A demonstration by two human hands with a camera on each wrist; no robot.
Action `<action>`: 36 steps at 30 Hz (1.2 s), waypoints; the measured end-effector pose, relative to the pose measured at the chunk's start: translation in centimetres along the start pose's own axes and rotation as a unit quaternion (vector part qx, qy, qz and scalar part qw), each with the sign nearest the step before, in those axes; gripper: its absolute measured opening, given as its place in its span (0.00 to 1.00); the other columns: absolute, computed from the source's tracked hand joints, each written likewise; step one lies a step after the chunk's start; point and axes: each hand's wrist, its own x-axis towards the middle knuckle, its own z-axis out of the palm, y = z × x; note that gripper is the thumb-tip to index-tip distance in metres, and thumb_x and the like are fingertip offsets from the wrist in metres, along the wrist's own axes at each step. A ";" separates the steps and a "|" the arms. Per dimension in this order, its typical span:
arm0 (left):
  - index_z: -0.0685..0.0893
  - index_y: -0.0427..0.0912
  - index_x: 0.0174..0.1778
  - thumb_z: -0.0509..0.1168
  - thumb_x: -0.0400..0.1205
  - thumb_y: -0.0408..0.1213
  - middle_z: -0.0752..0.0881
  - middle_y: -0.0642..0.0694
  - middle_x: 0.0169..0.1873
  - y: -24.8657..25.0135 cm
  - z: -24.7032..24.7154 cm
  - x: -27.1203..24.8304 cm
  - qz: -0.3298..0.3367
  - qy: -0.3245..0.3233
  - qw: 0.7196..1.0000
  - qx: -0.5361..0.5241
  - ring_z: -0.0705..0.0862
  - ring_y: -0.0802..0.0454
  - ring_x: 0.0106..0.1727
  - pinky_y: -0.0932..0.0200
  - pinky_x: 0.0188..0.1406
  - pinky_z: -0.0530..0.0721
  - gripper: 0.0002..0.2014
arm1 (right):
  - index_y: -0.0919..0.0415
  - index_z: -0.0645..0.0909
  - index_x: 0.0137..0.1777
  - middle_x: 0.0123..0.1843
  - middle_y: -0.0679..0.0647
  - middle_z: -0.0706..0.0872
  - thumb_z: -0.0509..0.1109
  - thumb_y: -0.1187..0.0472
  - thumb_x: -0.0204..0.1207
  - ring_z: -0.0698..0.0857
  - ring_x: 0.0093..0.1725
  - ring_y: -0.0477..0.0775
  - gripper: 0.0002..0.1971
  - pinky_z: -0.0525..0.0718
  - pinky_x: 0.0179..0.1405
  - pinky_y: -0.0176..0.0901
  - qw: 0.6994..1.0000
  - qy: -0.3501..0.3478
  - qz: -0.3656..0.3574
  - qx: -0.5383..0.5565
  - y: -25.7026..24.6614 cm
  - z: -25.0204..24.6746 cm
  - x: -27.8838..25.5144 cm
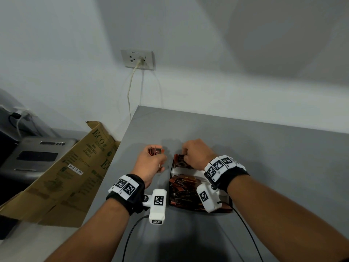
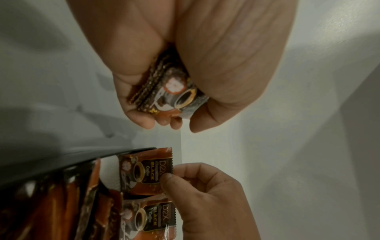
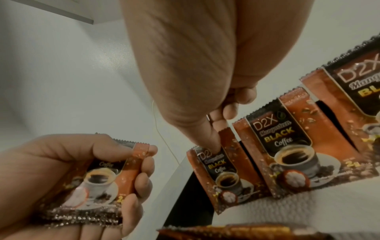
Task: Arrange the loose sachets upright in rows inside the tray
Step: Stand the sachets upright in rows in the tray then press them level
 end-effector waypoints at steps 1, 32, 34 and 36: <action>0.81 0.43 0.53 0.66 0.78 0.20 0.82 0.37 0.44 0.0 0.0 0.0 -0.001 0.000 1.000 -0.001 0.79 0.49 0.36 0.56 0.31 0.82 0.14 | 0.56 0.84 0.43 0.45 0.55 0.87 0.71 0.65 0.77 0.86 0.46 0.58 0.04 0.81 0.42 0.43 1.000 0.004 -0.002 -0.001 0.0 0.0 0.0; 0.80 0.41 0.57 0.66 0.79 0.22 0.83 0.39 0.44 0.2 -0.1 -0.2 0.032 0.018 0.998 0.053 0.79 0.49 0.33 0.50 0.37 0.80 0.14 | 0.56 0.89 0.52 0.52 0.55 0.90 0.68 0.69 0.79 0.88 0.48 0.56 0.11 0.88 0.50 0.48 1.000 0.004 -0.016 0.023 -0.4 -1.3 -2.5; 0.80 0.42 0.57 0.66 0.78 0.22 0.84 0.39 0.45 0.0 0.0 -0.3 0.032 0.013 0.998 0.056 0.79 0.48 0.33 0.49 0.37 0.80 0.14 | 0.56 0.88 0.51 0.52 0.56 0.88 0.67 0.70 0.79 0.87 0.47 0.57 0.11 0.85 0.46 0.47 1.000 0.006 -0.015 0.009 -0.6 -0.7 -2.3; 0.80 0.42 0.56 0.67 0.78 0.22 0.84 0.39 0.46 -0.1 -0.1 -0.3 0.030 0.012 0.998 0.055 0.79 0.48 0.33 0.50 0.38 0.80 0.15 | 0.58 0.86 0.51 0.50 0.56 0.87 0.66 0.71 0.79 0.84 0.45 0.57 0.11 0.79 0.40 0.44 1.000 0.014 -0.016 -0.002 -0.8 -0.4 -2.1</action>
